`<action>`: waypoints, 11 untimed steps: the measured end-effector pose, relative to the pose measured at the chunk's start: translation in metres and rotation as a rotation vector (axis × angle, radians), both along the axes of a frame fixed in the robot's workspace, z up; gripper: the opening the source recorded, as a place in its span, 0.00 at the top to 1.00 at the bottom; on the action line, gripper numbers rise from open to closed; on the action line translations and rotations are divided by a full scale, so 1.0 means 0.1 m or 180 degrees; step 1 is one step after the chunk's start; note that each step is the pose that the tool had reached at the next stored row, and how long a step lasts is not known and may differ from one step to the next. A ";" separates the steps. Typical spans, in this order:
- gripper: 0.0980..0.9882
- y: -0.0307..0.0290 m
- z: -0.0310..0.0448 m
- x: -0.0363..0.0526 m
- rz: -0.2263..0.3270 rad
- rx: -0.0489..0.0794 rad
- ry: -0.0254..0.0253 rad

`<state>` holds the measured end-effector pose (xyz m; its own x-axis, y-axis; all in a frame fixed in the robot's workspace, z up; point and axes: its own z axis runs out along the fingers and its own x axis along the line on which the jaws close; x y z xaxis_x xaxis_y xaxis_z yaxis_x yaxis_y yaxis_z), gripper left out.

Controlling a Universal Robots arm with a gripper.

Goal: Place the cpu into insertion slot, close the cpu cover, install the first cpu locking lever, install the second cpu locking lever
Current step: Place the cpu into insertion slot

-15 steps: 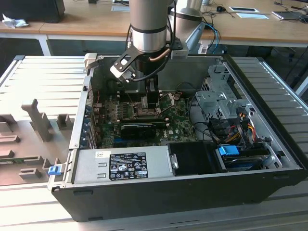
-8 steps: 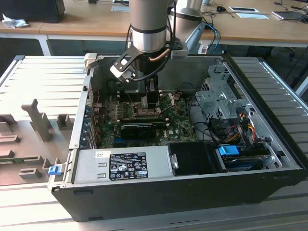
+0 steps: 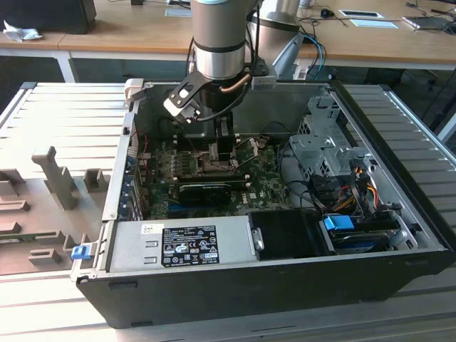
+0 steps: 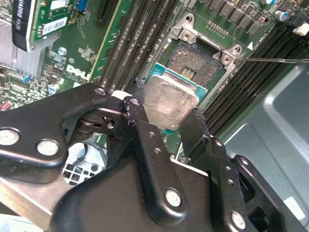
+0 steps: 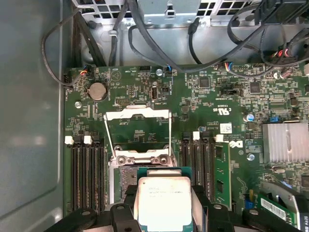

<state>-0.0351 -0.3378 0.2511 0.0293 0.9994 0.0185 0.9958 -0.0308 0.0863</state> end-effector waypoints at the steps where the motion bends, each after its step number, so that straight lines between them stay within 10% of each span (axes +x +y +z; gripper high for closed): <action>1: 0.52 0.006 -0.008 -0.001 0.0000 0.0001 0.0000; 11: 0.52 0.041 -0.053 -0.005 0.0000 0.0000 0.0000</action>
